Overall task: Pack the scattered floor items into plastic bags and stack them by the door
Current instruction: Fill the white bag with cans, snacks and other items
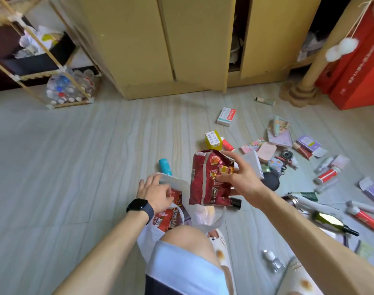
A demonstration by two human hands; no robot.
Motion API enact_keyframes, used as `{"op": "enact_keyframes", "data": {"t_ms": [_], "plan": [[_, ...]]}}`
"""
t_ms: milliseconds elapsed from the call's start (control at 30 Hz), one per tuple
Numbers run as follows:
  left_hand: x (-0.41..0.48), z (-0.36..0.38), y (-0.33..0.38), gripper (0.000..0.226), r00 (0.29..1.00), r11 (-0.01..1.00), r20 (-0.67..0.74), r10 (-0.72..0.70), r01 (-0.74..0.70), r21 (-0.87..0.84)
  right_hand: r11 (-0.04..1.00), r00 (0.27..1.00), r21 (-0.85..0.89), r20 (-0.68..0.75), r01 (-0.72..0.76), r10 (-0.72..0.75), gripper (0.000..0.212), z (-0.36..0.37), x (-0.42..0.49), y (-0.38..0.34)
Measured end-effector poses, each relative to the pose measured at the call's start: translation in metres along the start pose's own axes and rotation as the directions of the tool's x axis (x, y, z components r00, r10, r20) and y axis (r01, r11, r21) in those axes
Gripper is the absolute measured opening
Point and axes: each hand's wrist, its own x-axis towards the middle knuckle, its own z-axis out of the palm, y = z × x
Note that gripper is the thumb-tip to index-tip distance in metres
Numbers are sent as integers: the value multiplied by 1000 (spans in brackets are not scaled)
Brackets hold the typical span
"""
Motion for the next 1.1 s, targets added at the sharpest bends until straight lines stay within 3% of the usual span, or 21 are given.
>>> {"op": "enact_keyframes", "data": {"t_ms": [67,200,300,367,500,633,700,767,833,867,933,1000,1100], "plan": [[4,14,-1,39,1000,992,7,-15,14,129,992,998,-107,39,60,-56,67,7,2,6],[11,23,1,50,995,983,-41,-87,92,159,919,984,-359,134,162,-121,69,25,5,18],[13,24,-5,46,998,964,-20,-51,54,260,843,968,-490,211,222,-132,68,39,7,24],[9,24,-11,55,999,960,-15,-37,40,278,797,961,-550,246,249,-131,67,47,7,25],[-3,23,-28,95,998,957,-34,-47,55,286,700,929,-643,361,312,-83,60,68,5,25],[-4,13,-44,99,995,950,-73,-69,88,299,604,903,-717,429,348,-11,58,99,9,28],[-4,1,-46,91,992,954,4,-123,118,277,671,925,-688,379,275,9,61,113,16,34],[-4,-12,-44,68,976,963,127,-178,146,226,846,953,-526,289,81,89,65,121,23,44],[-4,-21,-43,48,974,971,129,-184,160,177,891,945,-450,264,-59,196,73,124,28,62],[-5,-25,-43,39,981,975,90,-172,157,156,825,934,-564,269,-46,236,81,124,30,71],[-5,-31,-44,31,989,983,4,-148,147,106,514,948,-856,204,53,243,90,115,32,92],[-7,-35,-44,31,986,983,-45,-159,162,89,251,992,-962,122,107,45,89,96,30,102],[-16,-35,-45,39,982,978,13,-190,189,85,18,973,-998,61,67,-224,89,58,30,102]]}}
